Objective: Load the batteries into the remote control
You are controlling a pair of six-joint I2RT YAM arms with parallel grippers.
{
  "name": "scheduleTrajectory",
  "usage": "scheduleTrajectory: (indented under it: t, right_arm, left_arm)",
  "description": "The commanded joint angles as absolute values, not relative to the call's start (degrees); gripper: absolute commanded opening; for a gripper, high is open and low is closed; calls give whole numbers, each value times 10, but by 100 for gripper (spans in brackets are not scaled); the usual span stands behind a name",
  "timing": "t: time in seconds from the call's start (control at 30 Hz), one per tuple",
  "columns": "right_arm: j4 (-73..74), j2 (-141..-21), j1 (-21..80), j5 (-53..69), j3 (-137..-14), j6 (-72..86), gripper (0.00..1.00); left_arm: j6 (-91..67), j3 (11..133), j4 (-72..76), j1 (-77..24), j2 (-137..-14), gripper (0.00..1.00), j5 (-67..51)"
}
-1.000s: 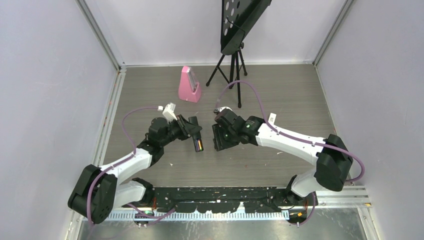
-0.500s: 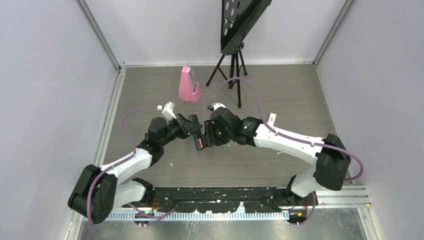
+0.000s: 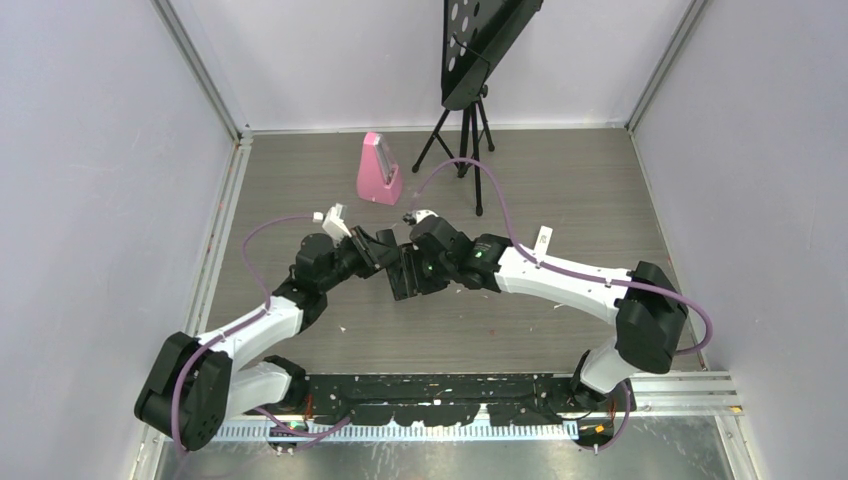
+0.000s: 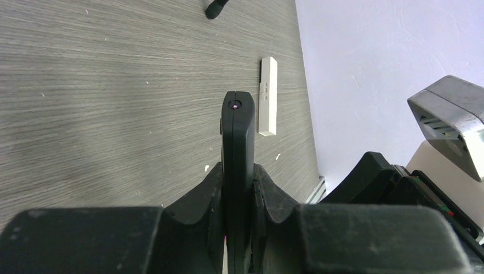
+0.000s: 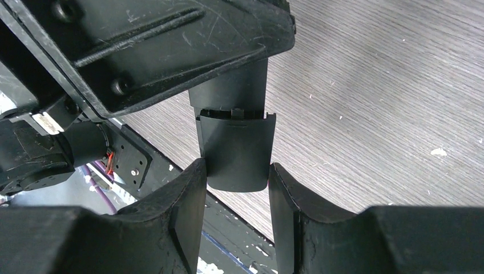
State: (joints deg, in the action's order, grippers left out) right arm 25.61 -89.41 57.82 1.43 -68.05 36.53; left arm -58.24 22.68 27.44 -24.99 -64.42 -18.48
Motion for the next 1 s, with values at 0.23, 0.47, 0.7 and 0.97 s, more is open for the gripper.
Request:
scheduleTrajectory:
  t: [0.23,0.47,0.7,0.97]
  right_arm:
    - [237,-911,587,36,-708,371,40]
    - [256,-924,590,51,-715,372,41]
    - [279,-945,596,60,-728,373,44]
    - [281,-947,597,31,-732,377,44]
  left_arm:
    - [-617,254,280,-247,-633,0,-195]
    - [-624,264,252,-247,-617,0,-198]
    - [-645,276,236,-247,-611,0,-220]
    - [-657,283,231,-247,-601,0,-254]
